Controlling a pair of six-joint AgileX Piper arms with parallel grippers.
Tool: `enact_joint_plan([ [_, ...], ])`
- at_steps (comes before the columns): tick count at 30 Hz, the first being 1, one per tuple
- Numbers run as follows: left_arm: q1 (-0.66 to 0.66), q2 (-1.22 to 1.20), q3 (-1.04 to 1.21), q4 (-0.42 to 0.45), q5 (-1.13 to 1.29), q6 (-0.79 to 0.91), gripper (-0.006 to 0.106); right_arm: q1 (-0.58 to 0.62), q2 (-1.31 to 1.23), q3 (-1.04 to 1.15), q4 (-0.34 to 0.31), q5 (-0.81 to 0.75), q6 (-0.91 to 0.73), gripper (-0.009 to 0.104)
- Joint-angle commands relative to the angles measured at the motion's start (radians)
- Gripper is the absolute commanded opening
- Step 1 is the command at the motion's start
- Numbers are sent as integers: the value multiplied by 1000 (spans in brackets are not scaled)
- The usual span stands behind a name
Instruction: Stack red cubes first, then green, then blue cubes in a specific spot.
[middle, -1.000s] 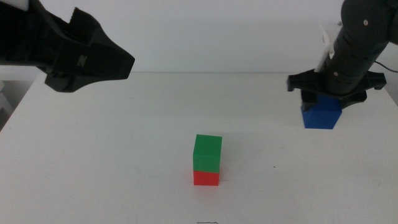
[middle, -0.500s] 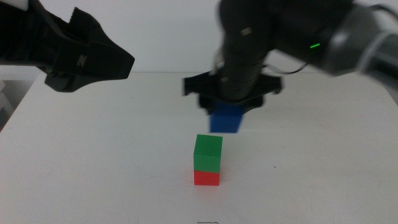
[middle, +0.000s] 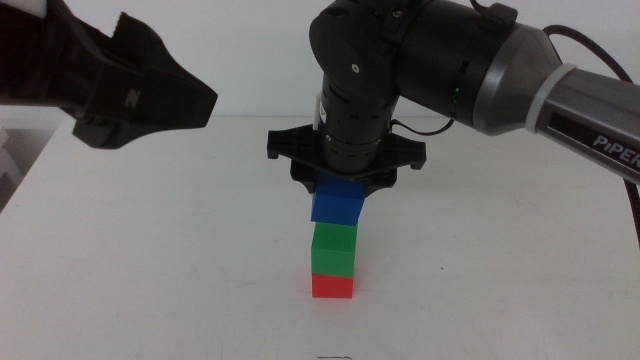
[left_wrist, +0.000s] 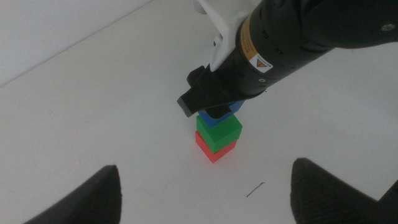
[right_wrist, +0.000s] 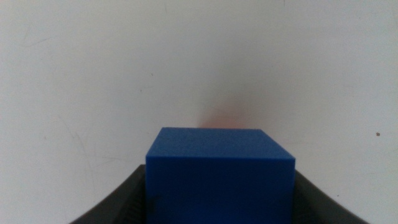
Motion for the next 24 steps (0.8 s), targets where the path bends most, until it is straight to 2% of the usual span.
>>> enact_joint_plan([
  [1,-2,-14,-26,-15,-56,-5,93,-3,-54,-35,-29,64,4,-1],
  [24,-2,-14,-26,-13,-56,-5,93,-2,-10,-35,-46,64,-27,-1],
])
